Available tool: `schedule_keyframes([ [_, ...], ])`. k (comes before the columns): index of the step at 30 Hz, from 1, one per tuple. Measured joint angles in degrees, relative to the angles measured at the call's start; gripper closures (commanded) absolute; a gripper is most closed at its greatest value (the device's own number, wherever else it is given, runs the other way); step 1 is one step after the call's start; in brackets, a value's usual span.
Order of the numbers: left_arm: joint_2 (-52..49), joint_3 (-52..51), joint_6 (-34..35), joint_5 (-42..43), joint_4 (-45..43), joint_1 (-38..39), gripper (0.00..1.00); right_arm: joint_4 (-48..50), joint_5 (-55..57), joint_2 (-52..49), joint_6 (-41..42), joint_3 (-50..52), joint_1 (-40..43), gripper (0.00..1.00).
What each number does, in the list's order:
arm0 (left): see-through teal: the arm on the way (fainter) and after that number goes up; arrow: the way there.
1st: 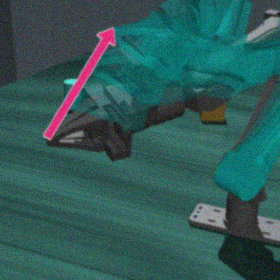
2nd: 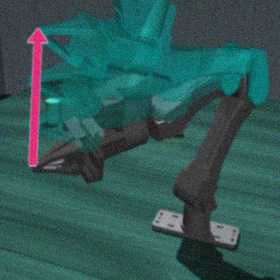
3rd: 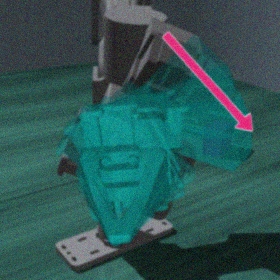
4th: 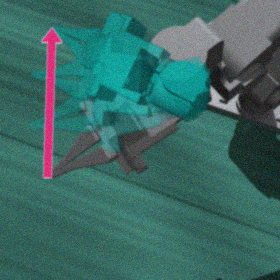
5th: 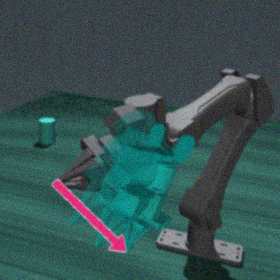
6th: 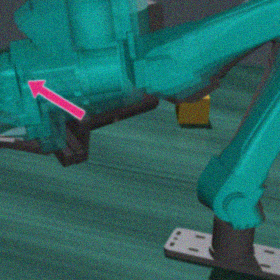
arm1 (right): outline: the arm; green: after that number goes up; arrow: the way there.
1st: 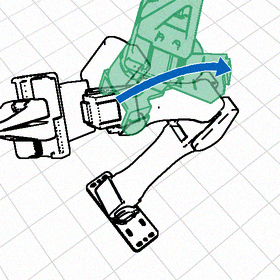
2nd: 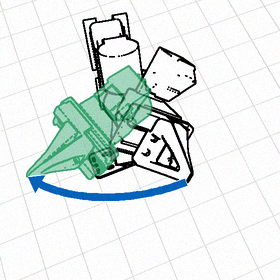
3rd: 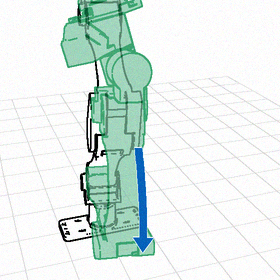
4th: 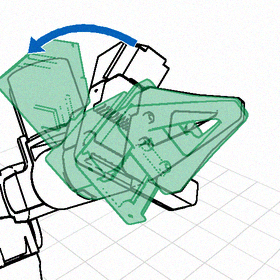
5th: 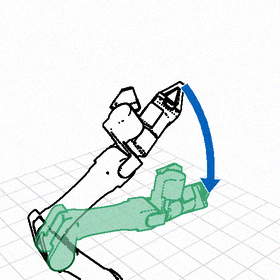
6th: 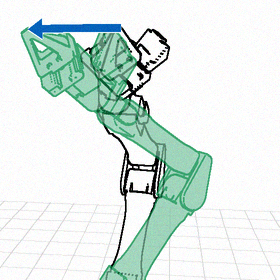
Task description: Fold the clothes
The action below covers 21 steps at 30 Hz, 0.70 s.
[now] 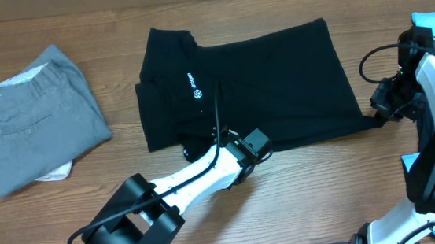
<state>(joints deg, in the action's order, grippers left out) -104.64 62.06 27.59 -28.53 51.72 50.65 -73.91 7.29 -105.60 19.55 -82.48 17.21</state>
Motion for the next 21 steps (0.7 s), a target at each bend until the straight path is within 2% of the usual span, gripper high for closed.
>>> schedule_keyframes([
  [8, 0.00, -1.62, 0.00, -0.13, -1.22, -0.02, 0.66, -0.07, 0.00, 0.00, 0.04, 0.00, 0.00, 0.95],
  [15, 0.00, -1.68, -0.02, -4.13, -4.31, -0.02, 0.63, -0.02, 0.00, 0.00, 0.02, 0.00, 0.00, 0.95],
  [18, 0.00, -1.70, -0.02, -4.52, -5.31, -0.02, 0.67, -0.07, 0.00, 0.00, 0.04, 0.00, 0.00, 0.95],
  [21, 0.00, -1.70, 0.07, -4.50, -5.20, -0.02, 0.77, -0.07, 0.00, 0.00, 0.04, 0.00, 0.00, 0.95],
])
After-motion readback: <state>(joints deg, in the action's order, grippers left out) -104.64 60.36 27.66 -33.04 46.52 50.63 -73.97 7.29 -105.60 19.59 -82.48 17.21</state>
